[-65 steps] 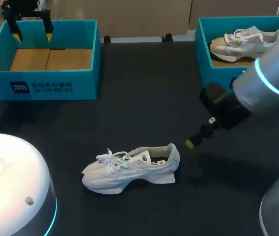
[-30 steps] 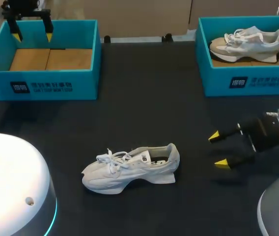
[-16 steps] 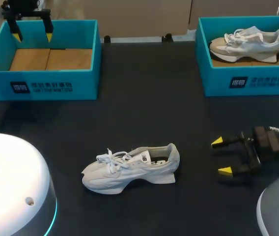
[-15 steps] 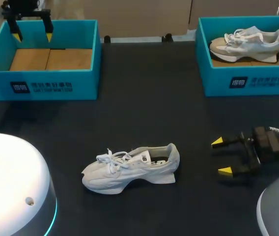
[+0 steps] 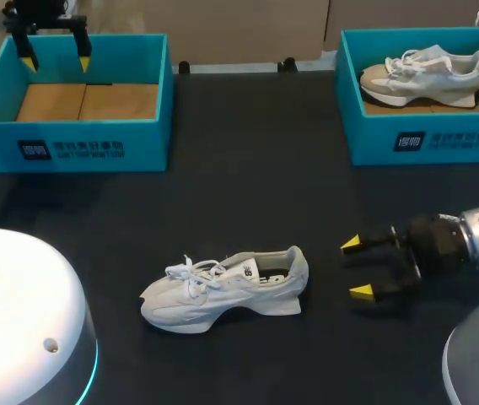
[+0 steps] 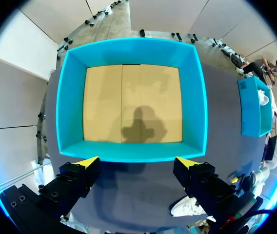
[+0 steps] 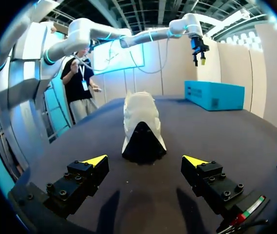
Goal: Take the shoe out of the shoebox, open the shoe tongue, remove and reinsert the insole, then place the shoe into the shoebox
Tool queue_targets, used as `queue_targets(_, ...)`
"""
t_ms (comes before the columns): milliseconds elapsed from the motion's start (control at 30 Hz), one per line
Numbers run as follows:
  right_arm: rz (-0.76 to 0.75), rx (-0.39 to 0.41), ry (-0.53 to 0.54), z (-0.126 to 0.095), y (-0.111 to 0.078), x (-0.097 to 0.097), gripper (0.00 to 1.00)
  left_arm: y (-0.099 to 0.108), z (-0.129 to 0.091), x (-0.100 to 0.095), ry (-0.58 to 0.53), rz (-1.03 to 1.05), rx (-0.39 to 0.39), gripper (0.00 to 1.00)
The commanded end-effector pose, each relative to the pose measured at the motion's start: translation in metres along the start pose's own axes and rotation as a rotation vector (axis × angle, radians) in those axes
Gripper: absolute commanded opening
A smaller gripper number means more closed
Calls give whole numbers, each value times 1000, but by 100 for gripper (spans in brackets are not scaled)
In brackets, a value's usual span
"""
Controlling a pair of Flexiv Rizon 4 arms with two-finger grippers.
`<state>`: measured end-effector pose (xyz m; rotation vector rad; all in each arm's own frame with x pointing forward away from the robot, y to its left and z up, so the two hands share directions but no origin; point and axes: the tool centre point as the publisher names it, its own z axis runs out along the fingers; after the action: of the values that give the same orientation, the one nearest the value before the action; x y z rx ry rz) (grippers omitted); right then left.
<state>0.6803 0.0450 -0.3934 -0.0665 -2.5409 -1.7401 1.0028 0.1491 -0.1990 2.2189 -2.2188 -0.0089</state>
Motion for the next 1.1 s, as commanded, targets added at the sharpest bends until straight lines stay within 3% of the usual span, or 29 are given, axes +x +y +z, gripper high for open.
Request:
queue_targets(33, -1, 23, -2, 12, 5, -2, 100, 1, 0, 0, 1, 0, 1, 100)
queue_targets(733, -36, 6, 109, 71, 17, -3, 100, 1, 0, 0, 1, 0, 1, 100)
queue_targets(1100, -75, 12, 121, 88, 18, -1, 100, 1, 0, 0, 1, 0, 1, 100)
